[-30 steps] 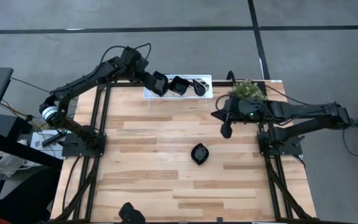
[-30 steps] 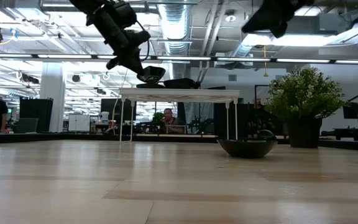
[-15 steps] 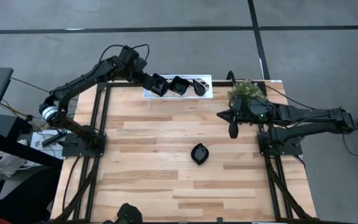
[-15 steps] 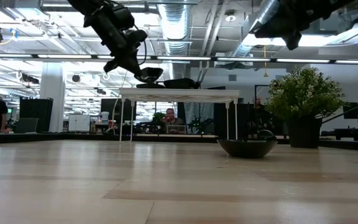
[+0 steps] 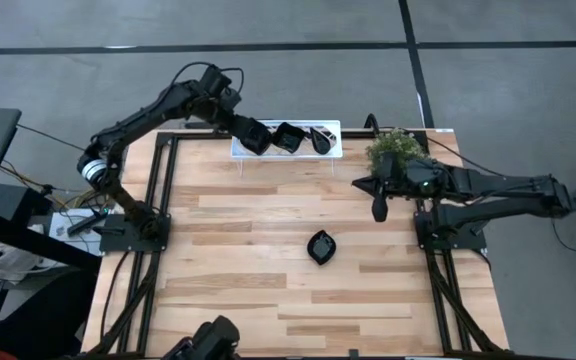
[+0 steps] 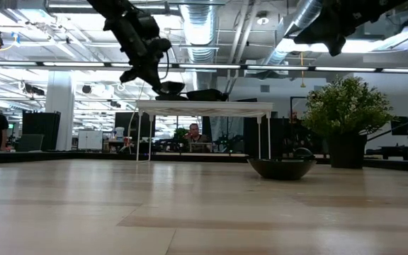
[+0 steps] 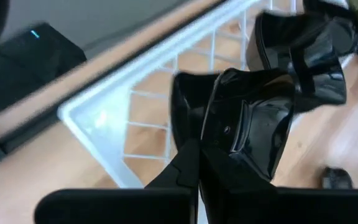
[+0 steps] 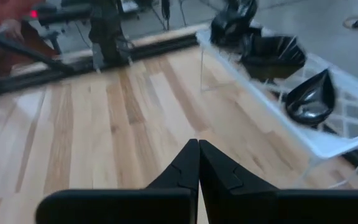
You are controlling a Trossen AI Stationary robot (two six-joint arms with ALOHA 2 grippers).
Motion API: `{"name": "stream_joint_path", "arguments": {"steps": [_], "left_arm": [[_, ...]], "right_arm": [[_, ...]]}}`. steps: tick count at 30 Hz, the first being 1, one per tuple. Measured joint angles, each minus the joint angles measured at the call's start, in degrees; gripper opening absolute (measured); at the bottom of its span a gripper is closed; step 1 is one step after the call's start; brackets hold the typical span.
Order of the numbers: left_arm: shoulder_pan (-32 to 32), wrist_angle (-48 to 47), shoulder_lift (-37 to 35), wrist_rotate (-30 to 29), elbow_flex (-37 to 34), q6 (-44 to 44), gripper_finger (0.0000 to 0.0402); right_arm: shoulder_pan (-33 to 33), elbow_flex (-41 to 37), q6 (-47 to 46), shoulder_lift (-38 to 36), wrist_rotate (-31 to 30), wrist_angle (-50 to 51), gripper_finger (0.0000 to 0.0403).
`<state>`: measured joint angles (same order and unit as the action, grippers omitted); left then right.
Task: Pick & Place Mini shaped plates
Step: Stack the leaf-shaped plate on top of the other leaf-shaped plates on the shelf
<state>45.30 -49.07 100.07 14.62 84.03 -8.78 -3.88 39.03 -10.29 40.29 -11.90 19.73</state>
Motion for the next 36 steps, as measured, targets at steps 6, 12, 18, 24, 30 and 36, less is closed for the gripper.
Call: {"name": "stream_joint_path", "arguments": {"steps": [6,12,18,24,30,36], "left_arm": [[0.04,-1.94,3.06,2.50,2.19,0.03,0.0002],[0.81,-2.40,3.39,2.84,2.23,-0.01,0.0002],[0.96,-2.31,3.39,2.83,2.23,-0.04,0.0002],[1.47,-1.86,3.41,2.95,2.23,-0.66,0.0002],[1.73,-1.27,3.41,2.80,2.23,-1.14,0.0002],[1.76,-0.85,3.82,3.43,2.23,-2.03,0.0002]], "right_arm": [[-1.32,0.06,1.20,-5.28,0.04,0.84,0.0000],[-1.55,0.06,1.24,-9.00,0.00,1.30,0.0000],[-1.55,0.11,1.23,-9.72,-0.17,2.48,0.0000],[-1.51,0.11,1.23,-9.61,-0.13,2.77,0.0000],[-1.51,0.08,0.33,-9.61,-0.13,2.79,0.0000],[-1.53,0.08,0.15,-9.61,-0.13,3.11,0.0000]]}}
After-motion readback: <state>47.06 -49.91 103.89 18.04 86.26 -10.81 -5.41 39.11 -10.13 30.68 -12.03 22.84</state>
